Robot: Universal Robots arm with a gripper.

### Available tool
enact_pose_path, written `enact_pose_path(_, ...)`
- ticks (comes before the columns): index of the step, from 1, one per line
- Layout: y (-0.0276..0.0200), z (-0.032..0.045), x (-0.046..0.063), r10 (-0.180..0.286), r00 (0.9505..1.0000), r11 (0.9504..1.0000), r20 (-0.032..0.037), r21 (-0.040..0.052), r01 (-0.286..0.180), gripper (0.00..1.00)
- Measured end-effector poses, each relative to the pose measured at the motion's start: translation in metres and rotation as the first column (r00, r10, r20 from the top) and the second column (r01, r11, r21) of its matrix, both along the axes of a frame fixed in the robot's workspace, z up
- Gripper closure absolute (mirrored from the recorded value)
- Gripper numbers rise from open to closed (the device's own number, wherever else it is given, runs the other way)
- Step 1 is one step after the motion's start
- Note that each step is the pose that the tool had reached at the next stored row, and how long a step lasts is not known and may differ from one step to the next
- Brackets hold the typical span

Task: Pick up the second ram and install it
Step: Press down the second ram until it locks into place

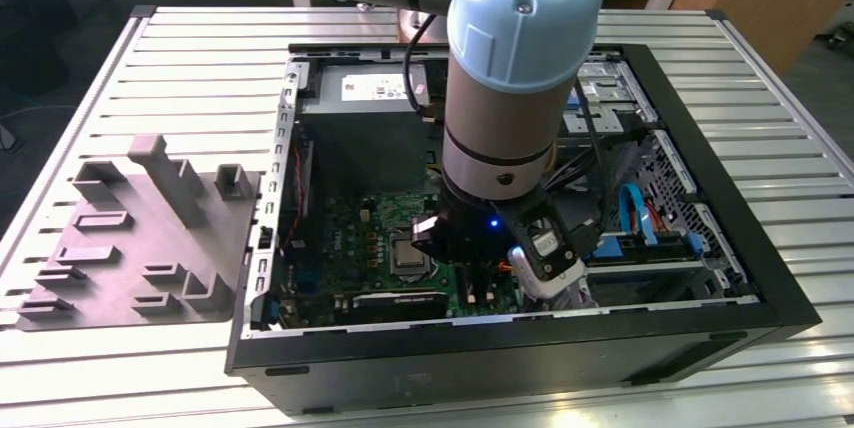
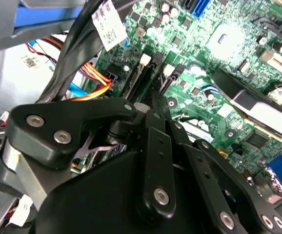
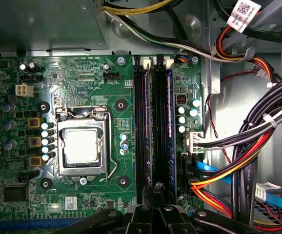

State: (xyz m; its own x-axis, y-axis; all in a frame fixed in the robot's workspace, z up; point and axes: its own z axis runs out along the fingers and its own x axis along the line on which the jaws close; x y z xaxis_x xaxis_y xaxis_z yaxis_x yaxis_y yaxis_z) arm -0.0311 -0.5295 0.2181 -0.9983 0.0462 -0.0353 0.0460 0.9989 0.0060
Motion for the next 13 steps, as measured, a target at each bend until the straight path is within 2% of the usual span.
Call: enact_pose_path(13, -0.0002, -0.0027, 0.0, 0.0, 1.0, 1.0, -0.0001, 0.0, 0.0, 0.9)
